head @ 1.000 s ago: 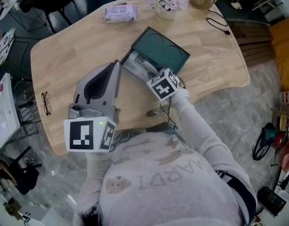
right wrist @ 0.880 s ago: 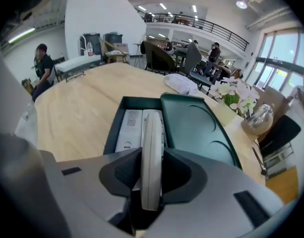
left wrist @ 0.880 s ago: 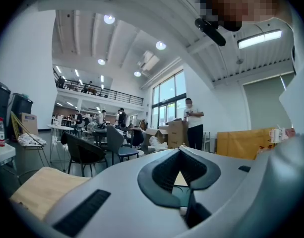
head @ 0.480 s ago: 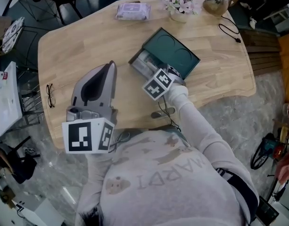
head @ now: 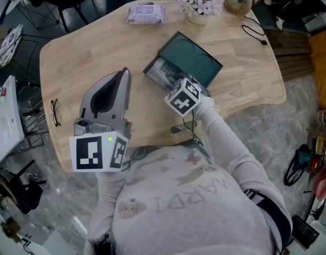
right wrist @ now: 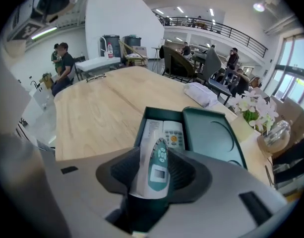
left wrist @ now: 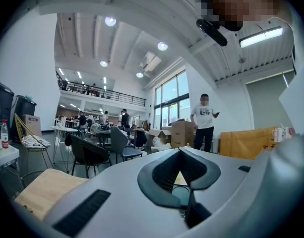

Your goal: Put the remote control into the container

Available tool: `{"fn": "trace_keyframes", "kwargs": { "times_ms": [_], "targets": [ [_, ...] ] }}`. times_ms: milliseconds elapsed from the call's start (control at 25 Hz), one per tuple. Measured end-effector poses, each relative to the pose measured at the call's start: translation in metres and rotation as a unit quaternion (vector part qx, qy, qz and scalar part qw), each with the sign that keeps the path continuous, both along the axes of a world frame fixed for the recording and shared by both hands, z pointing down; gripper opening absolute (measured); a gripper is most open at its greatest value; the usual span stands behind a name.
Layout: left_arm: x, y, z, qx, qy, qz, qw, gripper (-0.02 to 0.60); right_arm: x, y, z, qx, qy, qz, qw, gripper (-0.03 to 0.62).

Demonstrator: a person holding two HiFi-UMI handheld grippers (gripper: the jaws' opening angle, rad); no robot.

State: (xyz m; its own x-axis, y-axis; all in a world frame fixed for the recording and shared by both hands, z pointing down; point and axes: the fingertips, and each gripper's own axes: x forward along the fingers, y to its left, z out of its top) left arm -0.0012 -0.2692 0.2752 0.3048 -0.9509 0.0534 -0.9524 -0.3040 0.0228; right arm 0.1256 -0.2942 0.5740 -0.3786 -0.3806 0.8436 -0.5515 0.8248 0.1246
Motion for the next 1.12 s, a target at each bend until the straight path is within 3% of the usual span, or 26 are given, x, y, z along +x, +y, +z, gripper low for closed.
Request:
{"fn": "trace_keyframes", "kwargs": {
  "times_ms": [120, 240, 320, 440, 560, 640, 880, 1120],
  "targets": [
    [0.001, -0.001, 0.001, 0.000, 0.001, 0.013, 0.9999, 0.000, -0.005, 0.008, -0.014, -0.008, -0.048, 0.016, 0.999, 0.176],
    [0.006, -0.001, 0.002, -0.001, 0.001, 0.030, 0.9996, 0.000, -0.005, 0.011, -0.042, -0.003, -0.138, 0.063, 0.988, 0.145],
    [0.010, -0.001, 0.004, -0.002, 0.001, 0.043, 0.9991, 0.000, -0.007, 0.014, -0.075, 0.003, -0.233, 0.099, 0.968, 0.096],
    [0.016, 0.002, 0.005, -0.002, 0.001, 0.063, 0.9980, 0.000, -0.008, 0.023, -0.135, 0.024, -0.365, 0.129, 0.922, 0.044],
    [0.022, 0.006, 0.003, 0.002, 0.003, 0.085, 0.9963, 0.000, -0.007, 0.037, -0.187, 0.067, -0.439, 0.132, 0.886, 0.026],
    [0.026, 0.009, 0.002, 0.004, 0.003, 0.100, 0.9950, 0.000, -0.009, 0.049, -0.215, 0.095, -0.465, 0.122, 0.871, 0.025],
    [0.042, 0.023, -0.001, 0.013, -0.002, 0.149, 0.9887, 0.000, -0.006, 0.079, -0.286, 0.196, -0.482, 0.119, 0.846, 0.025],
    [0.048, 0.038, -0.005, 0.018, -0.006, 0.180, 0.9835, 0.000, -0.013, 0.102, -0.315, 0.238, -0.470, 0.108, 0.843, 0.025]
  ]
}}
